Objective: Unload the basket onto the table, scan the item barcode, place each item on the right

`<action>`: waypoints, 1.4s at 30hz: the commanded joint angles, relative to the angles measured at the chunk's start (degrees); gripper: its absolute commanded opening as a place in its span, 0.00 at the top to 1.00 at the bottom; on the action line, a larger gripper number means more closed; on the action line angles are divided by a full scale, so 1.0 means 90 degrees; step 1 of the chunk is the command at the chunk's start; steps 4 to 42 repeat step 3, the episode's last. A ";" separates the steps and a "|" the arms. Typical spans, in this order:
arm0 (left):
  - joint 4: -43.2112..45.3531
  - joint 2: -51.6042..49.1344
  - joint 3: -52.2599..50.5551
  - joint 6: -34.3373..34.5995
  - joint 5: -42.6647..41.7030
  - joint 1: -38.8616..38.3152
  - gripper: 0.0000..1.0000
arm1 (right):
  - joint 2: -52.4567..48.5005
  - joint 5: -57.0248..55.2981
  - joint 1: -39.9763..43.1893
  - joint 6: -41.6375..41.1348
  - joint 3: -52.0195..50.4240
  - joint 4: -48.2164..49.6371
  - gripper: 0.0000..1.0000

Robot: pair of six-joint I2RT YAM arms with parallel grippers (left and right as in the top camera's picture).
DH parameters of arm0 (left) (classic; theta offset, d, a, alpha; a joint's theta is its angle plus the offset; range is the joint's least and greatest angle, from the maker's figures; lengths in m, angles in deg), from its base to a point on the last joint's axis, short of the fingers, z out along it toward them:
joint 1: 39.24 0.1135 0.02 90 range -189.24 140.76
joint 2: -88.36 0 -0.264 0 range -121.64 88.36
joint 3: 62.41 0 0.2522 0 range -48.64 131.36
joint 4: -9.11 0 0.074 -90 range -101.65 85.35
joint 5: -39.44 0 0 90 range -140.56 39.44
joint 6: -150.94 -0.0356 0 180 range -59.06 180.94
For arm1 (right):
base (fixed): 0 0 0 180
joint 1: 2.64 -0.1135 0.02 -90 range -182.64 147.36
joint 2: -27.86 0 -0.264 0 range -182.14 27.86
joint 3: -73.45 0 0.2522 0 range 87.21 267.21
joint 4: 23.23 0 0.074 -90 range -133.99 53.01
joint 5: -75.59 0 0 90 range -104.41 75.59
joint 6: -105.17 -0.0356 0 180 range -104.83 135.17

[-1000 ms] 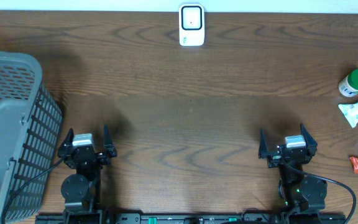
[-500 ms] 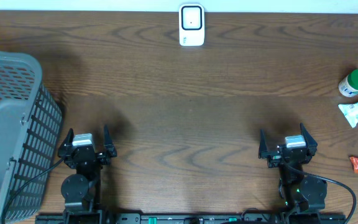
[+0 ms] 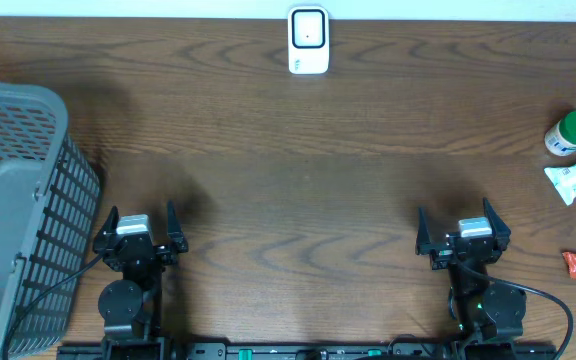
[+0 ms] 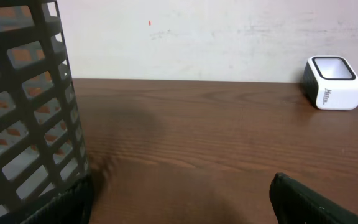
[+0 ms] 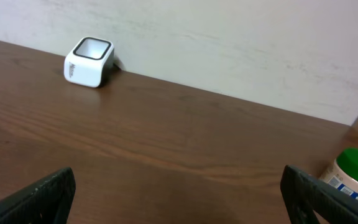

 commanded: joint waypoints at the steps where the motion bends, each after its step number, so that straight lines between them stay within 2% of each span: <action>1: -0.0262 0.0039 -0.0112 -0.0085 0.0012 0.0019 0.10 | 0.0034 -0.0029 -0.0036 -0.0095 -0.0005 -0.0029 0.01; 42: -0.0262 0.0039 -0.0112 -0.0085 0.0012 0.0019 0.10 | 0.0034 -0.0027 -0.0036 -0.0095 -0.0005 -0.0029 0.01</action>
